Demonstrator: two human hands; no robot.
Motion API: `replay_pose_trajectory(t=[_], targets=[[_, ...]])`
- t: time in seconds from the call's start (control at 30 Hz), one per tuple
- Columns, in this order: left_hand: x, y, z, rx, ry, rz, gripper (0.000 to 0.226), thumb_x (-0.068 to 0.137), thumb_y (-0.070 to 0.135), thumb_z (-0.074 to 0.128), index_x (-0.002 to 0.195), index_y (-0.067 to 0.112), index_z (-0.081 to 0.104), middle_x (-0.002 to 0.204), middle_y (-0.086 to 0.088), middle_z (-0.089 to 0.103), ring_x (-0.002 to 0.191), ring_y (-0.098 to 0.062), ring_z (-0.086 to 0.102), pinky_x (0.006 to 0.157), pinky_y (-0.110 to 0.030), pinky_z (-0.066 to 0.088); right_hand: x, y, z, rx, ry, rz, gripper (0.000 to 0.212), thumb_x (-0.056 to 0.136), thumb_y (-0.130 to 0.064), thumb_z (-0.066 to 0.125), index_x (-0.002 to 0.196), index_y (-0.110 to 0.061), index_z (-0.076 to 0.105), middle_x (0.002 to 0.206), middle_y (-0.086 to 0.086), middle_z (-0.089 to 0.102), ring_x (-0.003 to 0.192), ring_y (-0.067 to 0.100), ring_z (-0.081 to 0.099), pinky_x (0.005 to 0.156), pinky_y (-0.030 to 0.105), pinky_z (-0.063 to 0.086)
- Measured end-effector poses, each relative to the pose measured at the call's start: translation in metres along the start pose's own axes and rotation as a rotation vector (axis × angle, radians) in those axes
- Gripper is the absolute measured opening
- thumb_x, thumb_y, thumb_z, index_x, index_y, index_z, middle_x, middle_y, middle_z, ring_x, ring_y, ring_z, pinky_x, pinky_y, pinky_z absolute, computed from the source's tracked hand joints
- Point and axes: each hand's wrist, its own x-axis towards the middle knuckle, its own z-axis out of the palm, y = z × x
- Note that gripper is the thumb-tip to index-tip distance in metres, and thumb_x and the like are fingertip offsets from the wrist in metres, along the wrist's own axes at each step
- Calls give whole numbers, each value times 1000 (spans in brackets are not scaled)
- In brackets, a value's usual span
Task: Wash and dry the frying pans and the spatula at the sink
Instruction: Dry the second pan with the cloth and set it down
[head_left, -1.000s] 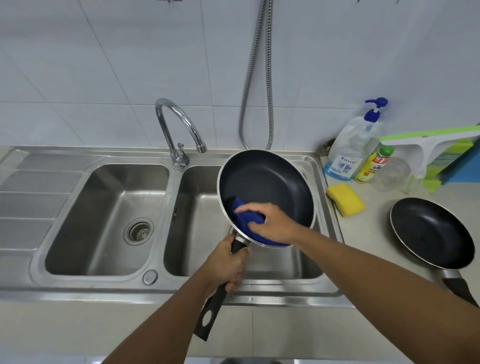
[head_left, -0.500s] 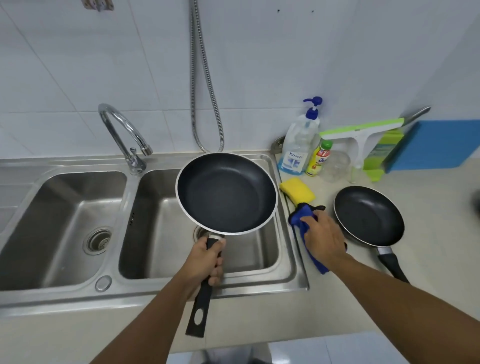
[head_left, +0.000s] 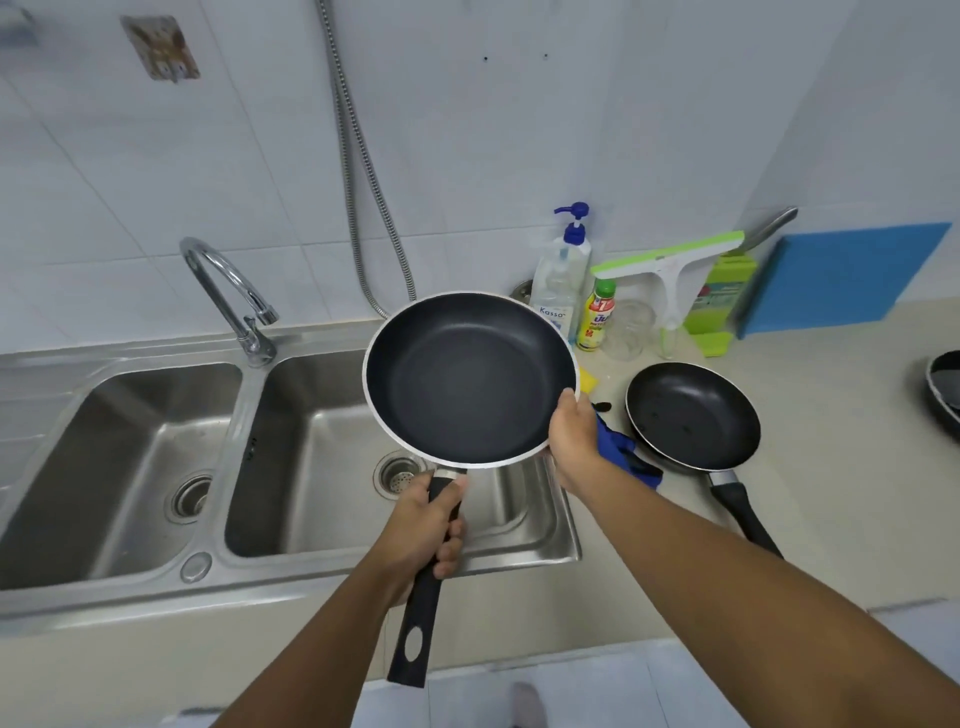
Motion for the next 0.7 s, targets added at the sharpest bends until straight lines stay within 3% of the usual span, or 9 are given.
replay_pose_trajectory(t=[0.1, 0.2, 0.5, 0.7], targets=[[-9, 0, 15, 41, -32, 64, 30, 109, 38, 48, 111, 8, 44, 61, -7, 48, 43, -18, 38, 39, -26, 38, -6, -4, -21, -49, 129, -126, 39, 108, -31, 32, 136, -13, 52, 118, -2, 56, 108, 22, 54, 98, 34, 42], [-14, 0, 34, 65, -62, 80, 29, 111, 33, 42, 114, 5, 48, 66, -13, 54, 46, -24, 46, 42, -31, 47, -10, -8, -48, -59, 220, -184, 37, 107, -32, 32, 123, -11, 58, 118, 5, 64, 109, 26, 58, 101, 40, 45], [-21, 18, 138, 191, -315, -11, 24, 106, 22, 57, 118, 3, 63, 96, -21, 72, 64, -26, 61, 58, -37, 60, -16, -32, -195, -27, 452, -127, 44, 99, -41, 32, 124, -18, 61, 118, 7, 66, 106, 31, 63, 99, 52, 52], [-7, 14, 252, 329, -370, 5, 23, 104, 25, 61, 108, 3, 67, 97, -19, 74, 66, -25, 67, 65, -39, 64, 1, -44, -319, 87, 504, -95, 41, 102, -41, 33, 119, -19, 63, 114, 4, 67, 101, 28, 64, 89, 52, 58]])
